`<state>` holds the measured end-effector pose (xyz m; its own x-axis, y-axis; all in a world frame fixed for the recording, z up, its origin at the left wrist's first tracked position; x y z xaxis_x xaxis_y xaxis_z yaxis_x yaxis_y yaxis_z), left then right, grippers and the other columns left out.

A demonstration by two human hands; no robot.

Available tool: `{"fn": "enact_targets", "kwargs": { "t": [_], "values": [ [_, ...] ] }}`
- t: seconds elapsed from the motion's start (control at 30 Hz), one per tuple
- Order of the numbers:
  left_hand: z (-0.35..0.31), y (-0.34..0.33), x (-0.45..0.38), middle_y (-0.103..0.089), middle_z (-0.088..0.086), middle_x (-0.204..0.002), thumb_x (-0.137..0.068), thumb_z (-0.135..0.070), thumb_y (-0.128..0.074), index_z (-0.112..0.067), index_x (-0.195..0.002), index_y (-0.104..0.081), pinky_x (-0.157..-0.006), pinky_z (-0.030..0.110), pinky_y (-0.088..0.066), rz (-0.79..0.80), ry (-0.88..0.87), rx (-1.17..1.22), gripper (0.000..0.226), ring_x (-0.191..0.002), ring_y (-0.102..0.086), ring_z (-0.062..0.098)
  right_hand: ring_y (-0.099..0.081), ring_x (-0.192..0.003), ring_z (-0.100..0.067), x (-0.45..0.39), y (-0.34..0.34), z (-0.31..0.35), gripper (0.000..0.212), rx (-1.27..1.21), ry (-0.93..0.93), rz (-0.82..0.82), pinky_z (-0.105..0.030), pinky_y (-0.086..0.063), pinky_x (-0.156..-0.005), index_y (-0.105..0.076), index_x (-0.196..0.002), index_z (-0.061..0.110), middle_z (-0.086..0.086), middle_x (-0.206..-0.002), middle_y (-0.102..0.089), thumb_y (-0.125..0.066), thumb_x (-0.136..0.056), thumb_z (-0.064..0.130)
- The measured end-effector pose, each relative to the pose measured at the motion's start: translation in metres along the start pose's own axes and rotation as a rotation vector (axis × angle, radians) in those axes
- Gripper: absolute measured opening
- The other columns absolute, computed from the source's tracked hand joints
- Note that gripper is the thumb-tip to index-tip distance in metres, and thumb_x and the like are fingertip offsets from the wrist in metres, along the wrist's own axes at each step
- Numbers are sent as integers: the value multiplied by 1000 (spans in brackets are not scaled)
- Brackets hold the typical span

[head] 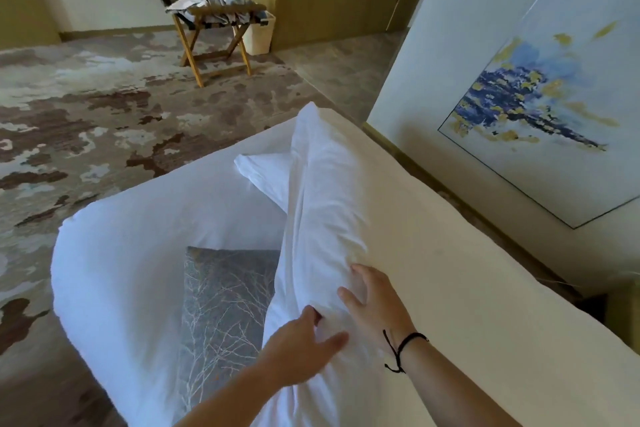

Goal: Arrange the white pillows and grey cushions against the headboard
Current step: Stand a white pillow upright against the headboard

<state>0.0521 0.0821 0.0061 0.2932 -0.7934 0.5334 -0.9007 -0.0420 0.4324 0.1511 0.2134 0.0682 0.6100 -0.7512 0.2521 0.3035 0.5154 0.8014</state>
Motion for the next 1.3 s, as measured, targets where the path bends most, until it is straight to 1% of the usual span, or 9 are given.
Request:
{"fn": "enact_targets", "kwargs": {
  "t": [0.17, 0.27, 0.33, 0.43, 0.53, 0.63, 0.93, 1.17, 1.3],
  "values": [
    [-26, -47, 17, -67, -15, -96, -78, -72, -48, -46, -112, -50, -86, 29, -52, 199, -125, 80, 43, -89, -67, 7, -50, -118, -16, 28, 27, -32, 54, -20, -195, -106, -33, -45, -97, -39, -133, 32, 3, -139, -39, -60, -86, 48],
    [-29, -50, 2, -61, -16, -98, -78, -70, -56, -38, -101, -51, -85, 36, -52, -124, -88, 82, 41, -88, -61, 4, -52, -117, -20, 42, 35, -47, 57, -3, -244, -81, -37, -46, -97, -35, -136, 33, 0, -140, -38, -60, -85, 42],
    [-29, -48, -9, -52, -8, -116, -68, -70, -70, -30, -113, -48, -86, 37, -50, -351, 1, 223, 64, -102, -57, 13, -51, -119, -23, 51, 33, -53, 59, 31, -235, -21, -40, -44, -99, -32, -138, 32, -3, -142, -36, -59, -86, 38],
    [-16, -43, -31, -47, 10, -132, -54, -71, -79, -17, -135, -40, -93, 42, -46, -444, 199, 340, 105, -118, -53, 30, -48, -124, -28, 58, 21, -55, 62, 130, -171, 93, -42, -43, -101, -25, -140, 35, -4, -149, -25, -56, -87, 36],
    [2, -29, -49, -75, 5, -77, -58, -71, -78, -8, -87, -71, -80, 37, -56, -349, 242, 328, 70, -80, -71, 21, -44, -128, -30, 54, 13, -51, 66, 227, -124, 131, -40, -41, -102, -18, -144, 38, -5, -156, -14, -55, -88, 39],
    [13, -19, -58, -53, -7, -37, -71, -58, -78, -12, -47, -52, -49, 27, -43, -322, 186, 298, 58, -42, -53, 13, -38, -133, -28, 48, 6, -42, 69, 225, -92, 121, -38, -37, -106, -17, -147, 36, -1, -158, -10, -55, -90, 43],
    [-26, -14, -52, -52, -8, -53, -87, -37, -63, -19, -62, -50, -47, 22, -33, -201, -95, 56, 34, -52, -50, 9, -31, -139, -23, 47, 18, -32, 56, 238, 14, -53, -36, -31, -111, -27, -147, 29, -3, -158, -19, -48, -95, 36],
    [-106, -49, -40, -47, -11, -51, -87, -39, -63, -19, -63, -50, -46, 18, -32, -54, -379, -44, 33, -48, -46, 5, -37, -122, -5, 85, 50, -58, 43, -157, -161, -288, -21, -33, -97, -45, -127, 40, 12, -133, -44, -52, -85, 49],
    [-156, -86, -37, -54, -7, -63, -91, -43, -58, -22, -65, -51, -54, 26, -39, 26, -592, -230, 35, -59, -54, 12, -43, -119, -3, 144, 34, -101, 68, -248, -374, -411, -22, -36, -96, -37, -139, 34, 15, -136, -44, -65, -81, 55]
  ]
}}
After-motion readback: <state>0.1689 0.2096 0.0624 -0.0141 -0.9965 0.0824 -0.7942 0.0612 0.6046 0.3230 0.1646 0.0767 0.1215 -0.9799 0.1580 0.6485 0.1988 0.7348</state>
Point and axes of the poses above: each hand's wrist, its own x-axis away from the middle knuckle, its own y-axis out of the back of the hand, z = x × y, the point moved 2 cm from there along -x, towards the middle knuckle
